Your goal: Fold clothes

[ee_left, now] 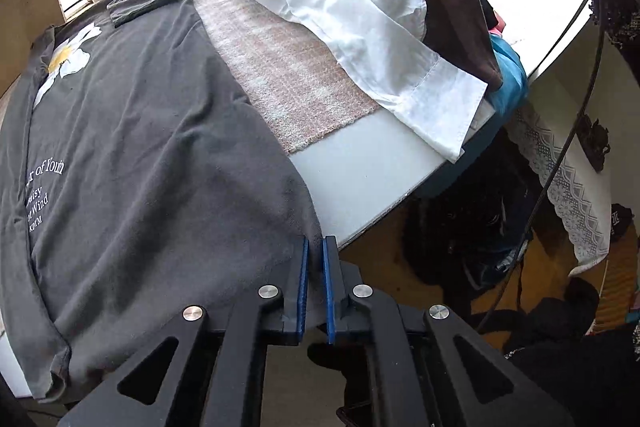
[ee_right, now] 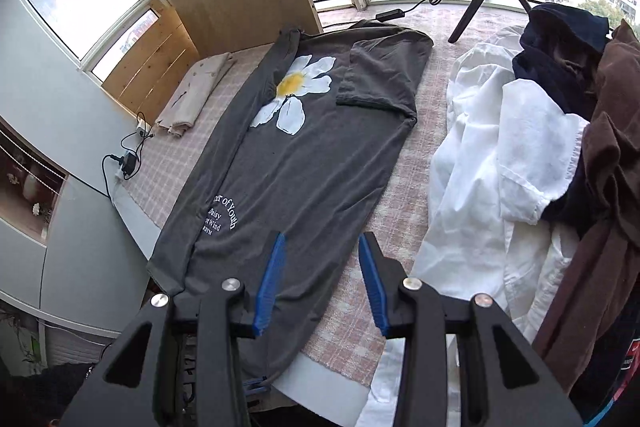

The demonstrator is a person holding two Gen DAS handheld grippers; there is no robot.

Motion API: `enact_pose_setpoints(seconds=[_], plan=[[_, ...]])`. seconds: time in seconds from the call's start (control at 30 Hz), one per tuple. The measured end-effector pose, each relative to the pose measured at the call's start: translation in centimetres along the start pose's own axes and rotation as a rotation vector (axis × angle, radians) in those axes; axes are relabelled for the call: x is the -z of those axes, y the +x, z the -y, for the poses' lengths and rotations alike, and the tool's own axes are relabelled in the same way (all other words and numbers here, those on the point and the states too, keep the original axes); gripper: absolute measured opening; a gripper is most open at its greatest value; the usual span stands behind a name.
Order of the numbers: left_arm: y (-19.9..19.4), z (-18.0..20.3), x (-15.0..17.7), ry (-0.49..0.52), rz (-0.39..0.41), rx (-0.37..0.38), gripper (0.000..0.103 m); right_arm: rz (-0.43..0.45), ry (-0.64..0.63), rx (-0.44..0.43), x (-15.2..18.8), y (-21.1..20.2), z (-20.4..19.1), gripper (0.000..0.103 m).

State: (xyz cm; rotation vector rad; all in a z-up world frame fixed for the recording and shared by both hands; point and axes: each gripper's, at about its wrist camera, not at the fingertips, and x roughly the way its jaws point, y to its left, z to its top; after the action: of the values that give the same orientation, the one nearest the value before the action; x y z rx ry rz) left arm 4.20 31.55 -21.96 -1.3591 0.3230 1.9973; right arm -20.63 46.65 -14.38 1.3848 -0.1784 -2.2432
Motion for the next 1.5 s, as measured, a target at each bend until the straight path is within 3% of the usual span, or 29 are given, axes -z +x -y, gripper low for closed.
enact_pose_setpoints(seconds=[0.23, 0.4, 0.53, 0.73, 0.77, 0.8, 0.83, 1.0, 1.2, 1.3, 1.5], plan=[[-4.9, -4.3, 0.5, -0.228, 0.092, 0.070, 0.006, -0.052, 0.006, 0.147, -10.3, 9.9, 4.6, 0.039], [-6.3, -6.7, 0.5, -0.333, 0.100, 0.039, 0.006, -0.067, 0.104, 0.142, -15.9, 15.6, 8.6, 0.039], [-6.1, -7.6, 0.6, -0.381, 0.089, 0.037, 0.006, -0.111, 0.134, 0.185, -18.1, 19.3, 10.5, 0.039], [-5.5, -8.3, 0.8, -0.419, 0.082, 0.057, 0.006, -0.121, 0.154, 0.087, -18.4, 21.4, 11.1, 0.044], [-5.5, -8.5, 0.9, -0.427, 0.086, 0.062, 0.006, -0.123, 0.125, 0.103, -18.5, 21.5, 10.7, 0.040], [-5.5, -8.8, 1.0, -0.439, 0.092, 0.072, 0.006, -0.129, 0.106, 0.106, -18.6, 21.7, 10.4, 0.019], [-5.5, -9.0, 1.0, -0.451, 0.099, 0.082, 0.006, -0.135, 0.108, 0.092, -18.7, 21.7, 10.4, 0.009], [-6.4, -10.5, 2.5, -0.534, 0.150, 0.117, 0.006, -0.131, 0.168, 0.051, -19.9, 20.6, 9.9, 0.009], [-7.6, -13.0, 6.2, -0.668, 0.196, 0.095, 0.006, -0.124, 0.060, 0.060, -23.5, 20.4, 3.5, 0.009], [-7.2, -14.1, 8.1, -0.731, 0.196, 0.081, 0.000, -0.136, -0.027, 0.072, -25.4, 21.9, -1.2, 0.009], [-5.9, -15.8, 10.9, -0.838, 0.176, 0.055, 0.000, -0.205, -0.189, 0.152, -26.0, 29.0, -9.1, 0.009]])
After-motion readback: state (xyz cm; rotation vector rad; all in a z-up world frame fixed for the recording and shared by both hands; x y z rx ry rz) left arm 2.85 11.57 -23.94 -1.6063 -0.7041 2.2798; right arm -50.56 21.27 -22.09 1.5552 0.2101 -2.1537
